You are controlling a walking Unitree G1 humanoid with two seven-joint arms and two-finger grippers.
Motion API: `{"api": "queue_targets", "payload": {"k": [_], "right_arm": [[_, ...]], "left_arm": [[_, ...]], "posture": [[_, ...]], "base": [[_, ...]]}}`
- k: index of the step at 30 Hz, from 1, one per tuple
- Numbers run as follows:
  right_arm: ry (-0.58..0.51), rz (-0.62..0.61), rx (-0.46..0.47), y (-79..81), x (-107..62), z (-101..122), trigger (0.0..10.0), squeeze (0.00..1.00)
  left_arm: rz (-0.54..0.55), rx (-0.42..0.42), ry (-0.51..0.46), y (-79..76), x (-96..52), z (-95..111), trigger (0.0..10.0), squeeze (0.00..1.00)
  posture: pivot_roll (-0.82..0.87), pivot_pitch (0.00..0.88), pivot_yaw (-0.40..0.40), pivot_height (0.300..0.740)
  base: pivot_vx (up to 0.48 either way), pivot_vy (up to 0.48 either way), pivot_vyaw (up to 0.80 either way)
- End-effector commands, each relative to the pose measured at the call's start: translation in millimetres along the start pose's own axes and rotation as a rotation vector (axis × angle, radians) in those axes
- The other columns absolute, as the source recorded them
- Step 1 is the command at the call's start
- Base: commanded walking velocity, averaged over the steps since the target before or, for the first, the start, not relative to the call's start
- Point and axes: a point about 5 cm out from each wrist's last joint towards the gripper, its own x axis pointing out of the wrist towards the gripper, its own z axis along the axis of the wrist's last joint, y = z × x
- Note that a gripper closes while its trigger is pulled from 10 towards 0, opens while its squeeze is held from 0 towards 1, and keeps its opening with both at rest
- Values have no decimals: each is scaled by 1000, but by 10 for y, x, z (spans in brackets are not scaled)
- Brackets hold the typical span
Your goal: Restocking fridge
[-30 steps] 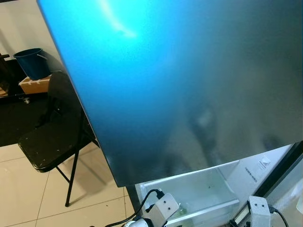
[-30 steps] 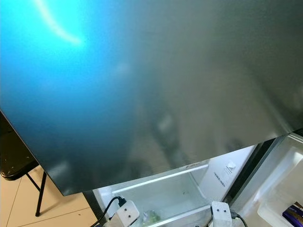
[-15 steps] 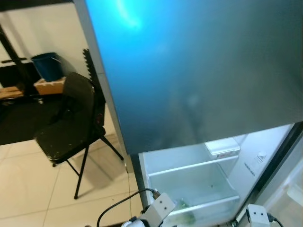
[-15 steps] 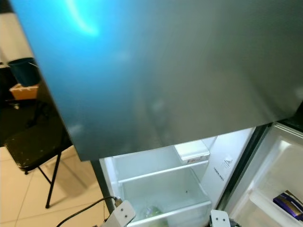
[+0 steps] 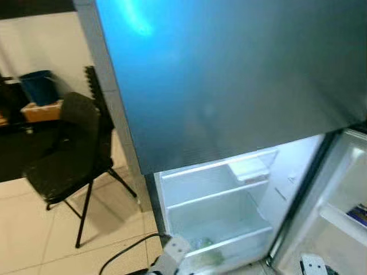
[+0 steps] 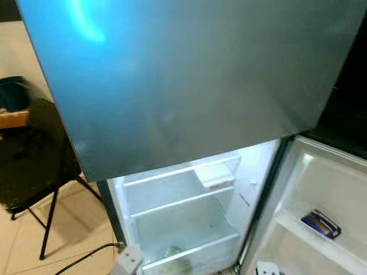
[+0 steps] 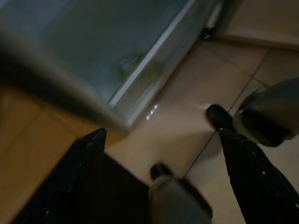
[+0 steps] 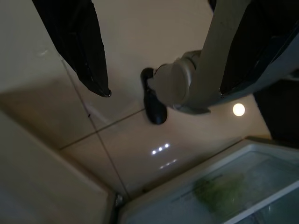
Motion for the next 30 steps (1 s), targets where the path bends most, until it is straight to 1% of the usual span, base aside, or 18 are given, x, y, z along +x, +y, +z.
{"api": "queue_targets", "payload": {"k": [1,2,4,5,7,9,11,12,14,15,16,20,23,30], "right_arm": [[-10,20,-10,37,20,71,10000,0],[-10,20,-10,37,20,71,10000,0],[-12,13,-11,35,18,64,10000,0],[-12,13,-11,35,18,64,10000,0],[-5,0,-17,29,15,44,10000,0],[-2,-2,-19,27,14,34,10000,0],[13,-9,-26,24,8,-3,10000,0],[13,-9,-26,24,8,-3,10000,0],[32,-17,-40,16,0,-50,10000,0],[32,-17,-40,16,0,-50,10000,0],[50,-22,-52,7,-9,-95,10000,0],[88,-30,-87,-10,-30,-190,10000,0],[102,-34,-93,-16,-38,-222,10000,0],[156,-61,-118,-37,-68,-346,10000,0]], "left_arm": [[51,-58,38,105,-66,-112,10000,0],[51,-58,38,105,-66,-112,10000,0],[79,-99,74,145,-119,-224,10000,0],[79,-99,74,145,-119,-224,10000,0],[100,-144,101,161,-160,-314,10000,0],[107,-156,111,162,-171,-343,10000,0],[122,-185,142,150,-203,-431,10000,0],[122,-185,142,150,-203,-431,10000,0],[128,-222,161,127,-225,-497,10000,0],[128,-222,161,127,-225,-497,10000,0],[129,-245,176,103,-241,-548,10000,0],[129,-286,193,67,-260,-610,10000,0],[137,-294,203,66,-267,-629,10000,0],[192,-354,219,115,-297,-668,10000,0]], "posture": [[-12,0,-8,740],[-12,0,-8,740],[-10,0,-11,740],[-10,0,-11,740],[-12,0,-12,740],[-12,0,-13,740],[-13,0,-13,740],[-13,0,-13,740],[-12,0,-16,740],[-12,0,-16,740],[-11,0,-19,740],[-9,0,-23,740],[-8,0,-23,740],[-2,0,-23,740]], "base": [[0,0,0],[0,0,0],[0,0,0],[0,0,0],[0,0,0],[0,0,0],[0,0,0],[0,0,0],[0,0,0],[0,0,0],[0,0,0],[0,0,0],[0,0,0],[0,0,0]]}}
